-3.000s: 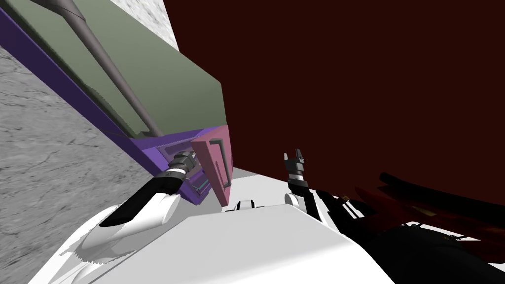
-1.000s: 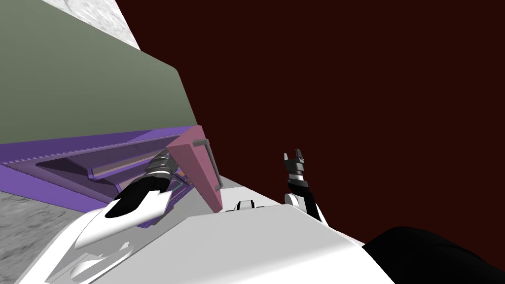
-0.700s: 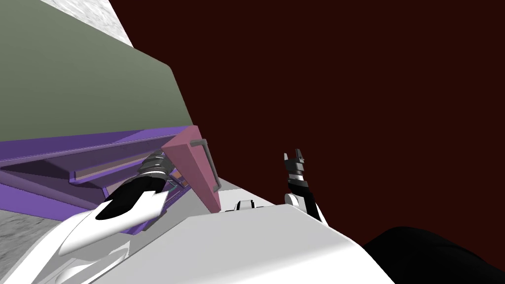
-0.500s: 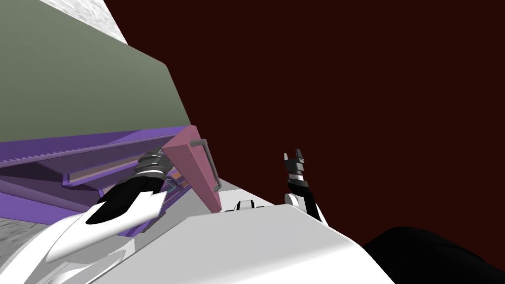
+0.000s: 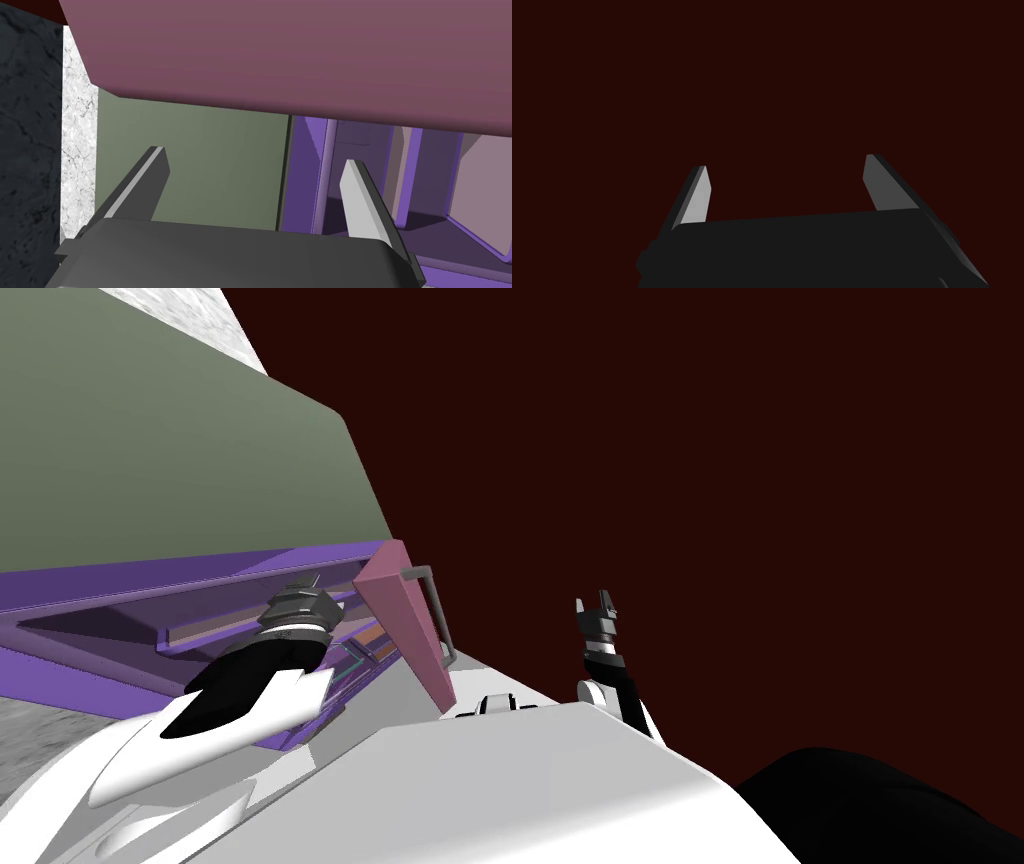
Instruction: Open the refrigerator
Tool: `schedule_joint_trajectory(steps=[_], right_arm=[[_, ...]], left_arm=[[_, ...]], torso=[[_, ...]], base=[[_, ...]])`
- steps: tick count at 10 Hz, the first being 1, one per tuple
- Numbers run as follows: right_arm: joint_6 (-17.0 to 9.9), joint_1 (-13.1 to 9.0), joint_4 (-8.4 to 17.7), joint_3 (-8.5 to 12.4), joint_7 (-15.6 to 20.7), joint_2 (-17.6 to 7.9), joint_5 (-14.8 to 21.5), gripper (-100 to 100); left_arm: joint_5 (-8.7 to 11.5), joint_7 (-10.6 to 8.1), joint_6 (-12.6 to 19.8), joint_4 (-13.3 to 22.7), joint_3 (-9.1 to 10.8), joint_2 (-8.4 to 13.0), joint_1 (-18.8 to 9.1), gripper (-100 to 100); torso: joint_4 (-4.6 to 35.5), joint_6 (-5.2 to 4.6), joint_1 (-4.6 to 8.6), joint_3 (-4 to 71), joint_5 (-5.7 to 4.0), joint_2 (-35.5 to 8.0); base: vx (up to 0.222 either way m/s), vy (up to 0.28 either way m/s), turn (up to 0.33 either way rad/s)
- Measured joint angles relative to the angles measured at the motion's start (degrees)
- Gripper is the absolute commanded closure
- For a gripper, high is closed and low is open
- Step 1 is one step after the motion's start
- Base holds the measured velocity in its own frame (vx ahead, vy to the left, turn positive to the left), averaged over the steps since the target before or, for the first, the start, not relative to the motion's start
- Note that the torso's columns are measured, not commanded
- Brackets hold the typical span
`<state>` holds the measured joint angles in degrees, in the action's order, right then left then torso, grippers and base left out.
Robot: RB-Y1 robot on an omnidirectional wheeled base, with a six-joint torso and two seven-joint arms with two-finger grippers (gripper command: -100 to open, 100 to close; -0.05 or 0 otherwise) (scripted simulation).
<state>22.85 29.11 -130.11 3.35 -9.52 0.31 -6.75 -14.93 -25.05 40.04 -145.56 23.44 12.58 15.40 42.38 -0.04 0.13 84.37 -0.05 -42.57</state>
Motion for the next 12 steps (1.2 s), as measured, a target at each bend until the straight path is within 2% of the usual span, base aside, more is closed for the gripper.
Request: schedule_joint_trajectory(steps=[2, 4, 5, 7, 9, 11, 12], right_arm=[[0.0, 0.0, 0.0, 0.0, 0.0, 0.0, 0.0, 0], [0.0, 0.0, 0.0, 0.0, 0.0, 0.0, 0.0, 0], [0.0, 0.0, 0.0, 0.0, 0.0, 0.0, 0.0, 0], [0.0, 0.0, 0.0, 0.0, 0.0, 0.0, 0.0, 0], [0.0, 0.0, 0.0, 0.0, 0.0, 0.0, 0.0, 0], [0.0, 0.0, 0.0, 0.0, 0.0, 0.0, 0.0, 0], [0.0, 0.0, 0.0, 0.0, 0.0, 0.0, 0.0, 0]], left_arm=[[0.1, 0.71, -1.3, 3.6, 0.31, 0.3, -3.8, -100], [-0.1, 0.71, -1.7, 7.2, 0.15, 0.0, -5.0, -100], [0.2, 1.81, -3.7, 9.3, 1.39, 0.3, -6.0, -100], [0.3, 3.73, -6.0, 12.5, 2.09, 0.6, -9.3, -100], [0.5, 3.90, -6.2, 15.9, 2.22, 0.9, -12.3, -100], [0.3, 3.88, -6.3, 19.4, 2.16, 0.7, -13.2, -100], [0.1, 5.17, -7.7, 21.4, 3.01, 0.9, -15.1, -100]], torso=[[-0.1, 0.03, -0.22, 0.3, 0.07, 0.5], [-0.1, 0.04, -0.19, 0.3, 0.07, 0.4], [-0.1, 0.09, -0.07, 0.1, 0.03, 0.1], [-0.1, 0.01, -0.09, 0.1, 0.03, 0.2], [-0.2, 0.05, -0.22, 0.3, 0.07, 0.5], [-0.1, 0.04, -0.15, 0.2, 0.06, 0.3], [0.0, 0.08, -0.02, 0.1, 0.01, 0.1]], base=[[-0.011, -0.004, -0.011], [-0.029, -0.013, 0.115], [-0.091, -0.043, 0.108], [-0.039, -0.018, -0.024], [0.003, 0.002, 0.002], [-0.033, -0.017, 0.108], [-0.112, -0.052, 0.120]])
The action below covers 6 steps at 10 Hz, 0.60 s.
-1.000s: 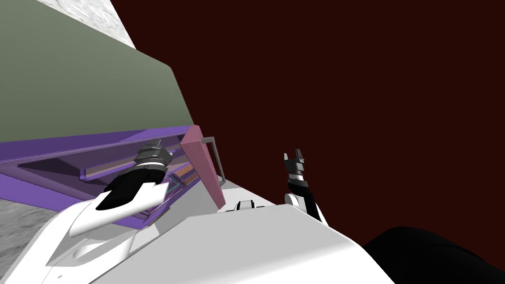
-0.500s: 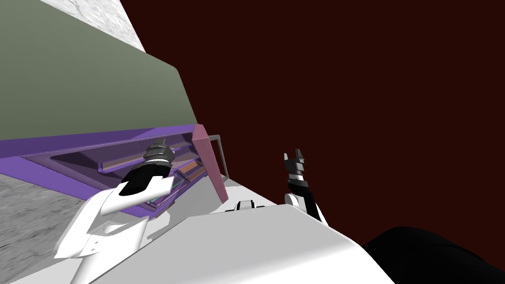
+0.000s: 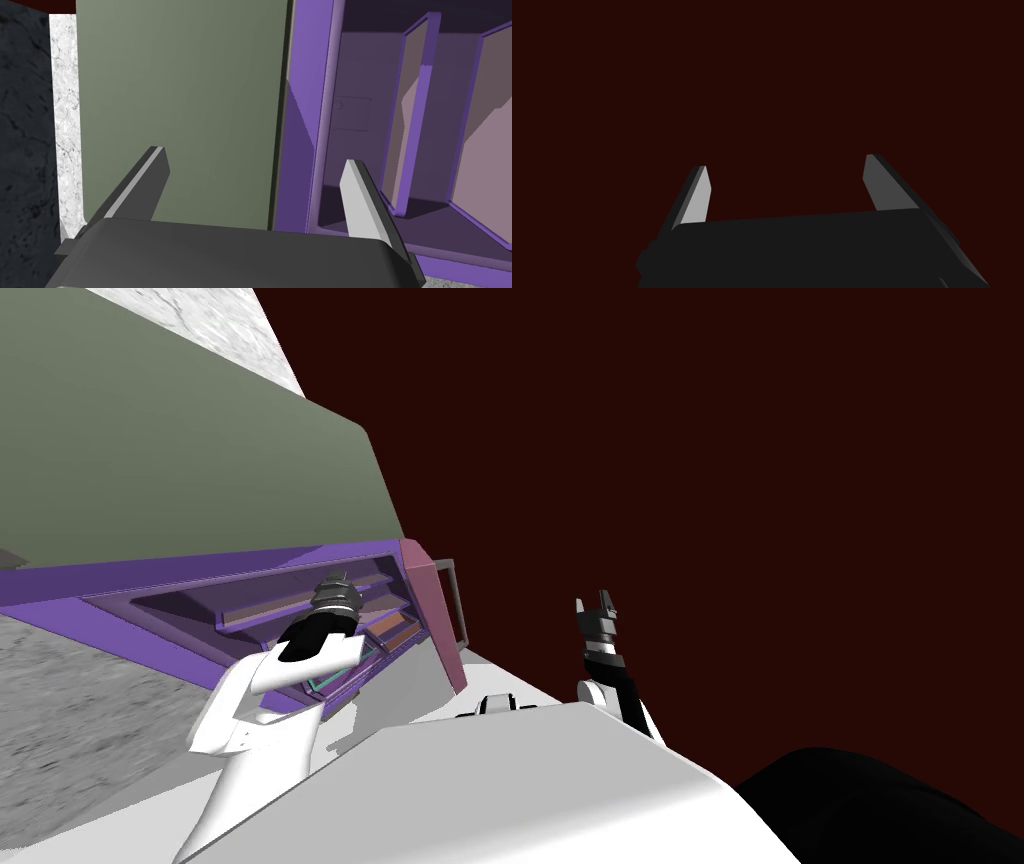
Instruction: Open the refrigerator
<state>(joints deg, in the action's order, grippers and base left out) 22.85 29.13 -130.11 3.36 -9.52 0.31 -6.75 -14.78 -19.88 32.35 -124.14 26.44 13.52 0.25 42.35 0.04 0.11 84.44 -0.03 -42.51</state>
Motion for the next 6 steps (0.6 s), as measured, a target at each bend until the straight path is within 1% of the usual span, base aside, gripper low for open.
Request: schedule_joint_trajectory(steps=[1, 2, 3, 4, 5, 6], right_arm=[[0.0, 0.0, 0.0, 0.0, 0.0, 0.0, 0.0, 0], [0.0, 0.0, 0.0, 0.0, 0.0, 0.0, 0.0, 0], [0.0, 0.0, 0.0, 0.0, 0.0, 0.0, 0.0, 0], [0.0, 0.0, 0.0, 0.0, 0.0, 0.0, 0.0, 0], [0.0, 0.0, 0.0, 0.0, 0.0, 0.0, 0.0, 0], [0.0, 0.0, 0.0, 0.0, 0.0, 0.0, 0.0, 0]], left_arm=[[0.0, 1.31, -1.7, 1.9, 0.54, 0.1, -1.9, -100], [0.0, 1.83, -3.0, 3.8, 0.79, 0.1, -3.6, -100], [0.3, 1.95, -3.2, 5.8, 0.93, 0.5, -5.6, -100], [0.4, 2.00, -2.9, 7.4, 0.91, 0.6, -6.4, -100], [0.2, 2.05, -2.9, 8.4, 0.78, 0.0, -6.1, -100], [-0.2, 2.12, -2.8, 9.7, 0.65, -0.2, -6.7, -100]], torso=[[0.0, -0.07, 0.03, -0.1, -0.01, -0.1], [0.0, -0.07, -0.09, 0.1, 0.02, 0.2], [-0.1, -0.05, -0.20, 0.2, 0.06, 0.4], [-0.1, -0.03, -0.22, 0.3, 0.08, 0.5], [-0.1, -0.03, -0.18, 0.2, 0.07, 0.4], [-0.1, -0.05, -0.11, 0.2, 0.03, 0.3]], base=[[-0.064, -0.024, -0.027], [-0.017, -0.003, -0.027], [0.005, 0.006, -0.002], [0.013, 0.009, 0.005], [0.011, 0.006, 0.004], [-0.083, -0.025, 0.159]])
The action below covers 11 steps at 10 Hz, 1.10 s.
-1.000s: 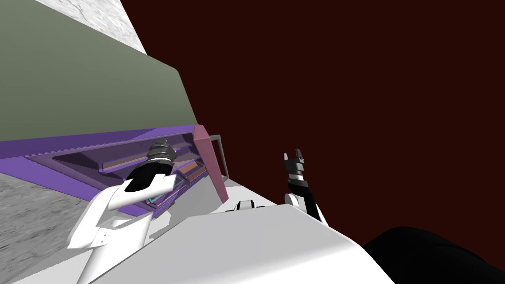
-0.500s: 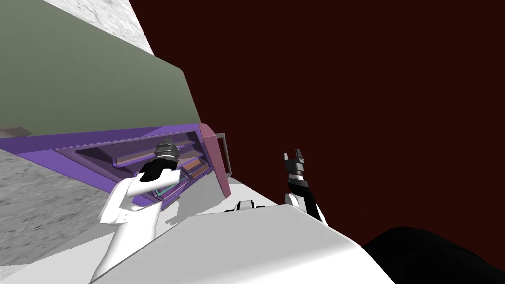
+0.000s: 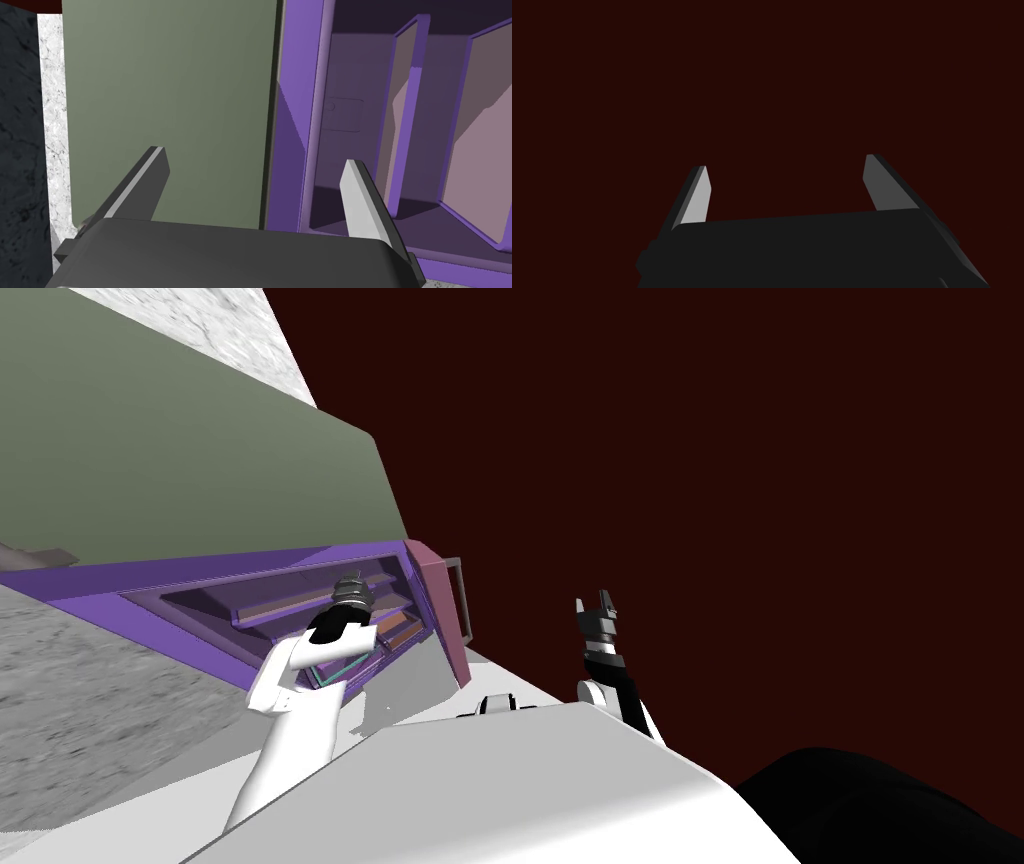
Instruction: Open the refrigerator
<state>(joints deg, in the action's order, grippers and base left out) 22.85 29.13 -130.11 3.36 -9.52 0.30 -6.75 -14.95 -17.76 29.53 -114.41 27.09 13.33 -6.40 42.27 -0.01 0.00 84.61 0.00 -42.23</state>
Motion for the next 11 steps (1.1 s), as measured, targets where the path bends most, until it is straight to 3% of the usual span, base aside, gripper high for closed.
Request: schedule_joint_trajectory(steps=[2, 4, 7, 9, 11], right_arm=[[0.0, 0.0, 0.0, 0.0, 0.0, 0.0, 0.0, 0], [0.0, 0.0, 0.0, 0.0, 0.0, 0.0, 0.0, 0], [0.0, 0.0, 0.0, 0.0, 0.0, 0.0, 0.0, 0], [0.0, 0.0, 0.0, 0.0, 0.0, 0.0, 0.0, 0], [0.0, 0.0, 0.0, 0.0, 0.0, 0.0, 0.0, 0]], left_arm=[[0.7, 2.47, -3.0, 3.6, 1.81, 1.3, -3.5, -100], [0.6, 3.11, -4.7, 7.0, 2.02, 1.1, -7.0, -100], [0.4, 3.13, -5.0, 11.5, 2.01, 0.6, -8.0, -100], [1.0, 5.60, -8.1, 14.9, 3.62, 1.7, -11.0, -100], [0.5, 6.32, -9.8, 18.8, 3.93, 1.5, -14.8, -100]], torso=[[0.1, -0.01, 0.14, -0.2, -0.05, -0.4], [0.0, -0.01, -0.05, 0.1, 0.01, 0.1], [0.0, 0.01, -0.03, 0.0, 0.02, 0.0], [0.1, -0.01, 0.09, -0.2, -0.04, -0.4], [0.0, -0.01, -0.02, 0.1, 0.01, 0.1]], base=[[-0.084, -0.040, 0.070], [-0.009, -0.004, -0.008], [-0.019, -0.007, 0.061], [-0.081, -0.027, 0.064], [-0.013, -0.005, -0.011]])
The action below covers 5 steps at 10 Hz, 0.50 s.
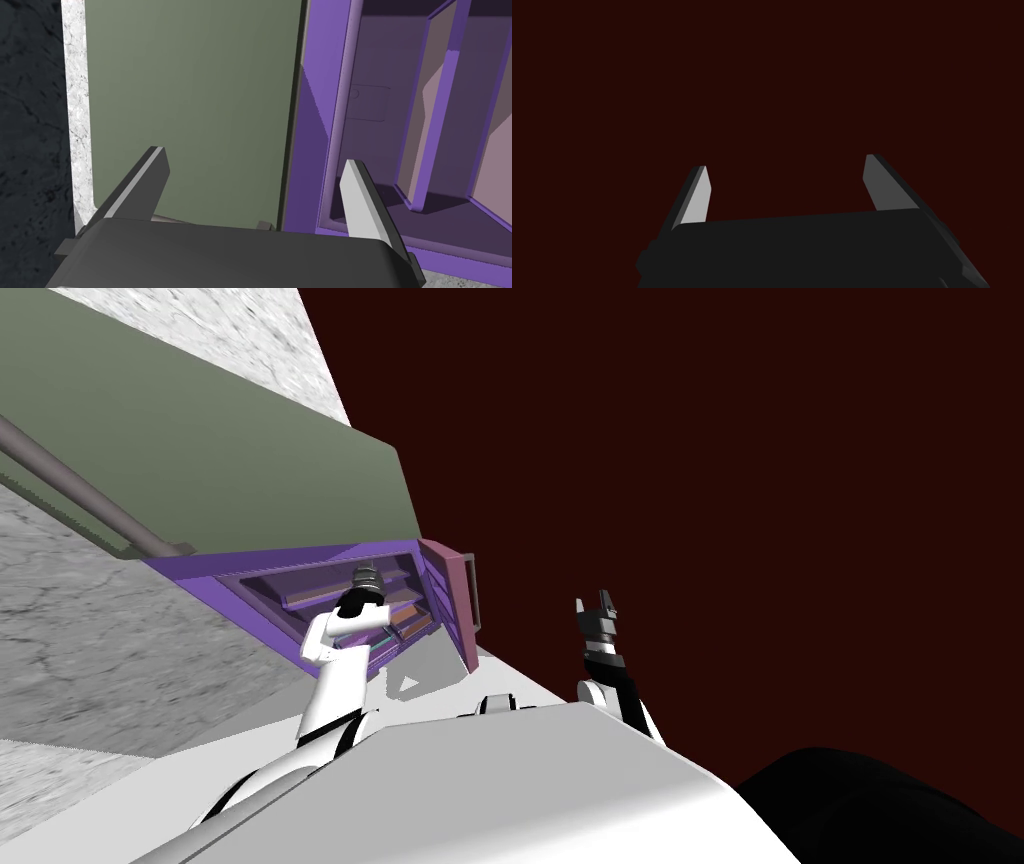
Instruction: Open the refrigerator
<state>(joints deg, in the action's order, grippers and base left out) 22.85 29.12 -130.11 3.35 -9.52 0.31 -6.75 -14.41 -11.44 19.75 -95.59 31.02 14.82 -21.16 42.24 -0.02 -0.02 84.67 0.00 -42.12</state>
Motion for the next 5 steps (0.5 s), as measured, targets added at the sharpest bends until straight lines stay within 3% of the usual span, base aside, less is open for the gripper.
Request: schedule_joint_trajectory(steps=[2, 3, 5], right_arm=[[0.0, 0.0, 0.0, 0.0, 0.0, 0.0, 0.0, 0], [0.0, 0.0, 0.0, 0.0, 0.0, 0.0, 0.0, 0], [0.0, 0.0, 0.0, 0.0, 0.0, 0.0, 0.0, 0]], left_arm=[[0.0, 0.05, 0.2, 3.1, -0.09, -0.1, -1.7, -100], [-0.1, 0.04, 0.0, 5.5, 0.02, 0.0, -2.4, -100], [0.2, 2.60, -2.7, 8.4, 1.46, 0.4, -5.5, -100]], torso=[[0.0, 0.02, -0.06, 0.0, 0.03, 0.0], [0.0, 0.02, -0.02, 0.0, 0.01, -0.1], [0.1, 0.00, 0.10, -0.3, -0.04, -0.4]], base=[[0.011, 0.005, 0.003], [-0.085, -0.033, 0.160], [-0.076, -0.018, 0.073]])
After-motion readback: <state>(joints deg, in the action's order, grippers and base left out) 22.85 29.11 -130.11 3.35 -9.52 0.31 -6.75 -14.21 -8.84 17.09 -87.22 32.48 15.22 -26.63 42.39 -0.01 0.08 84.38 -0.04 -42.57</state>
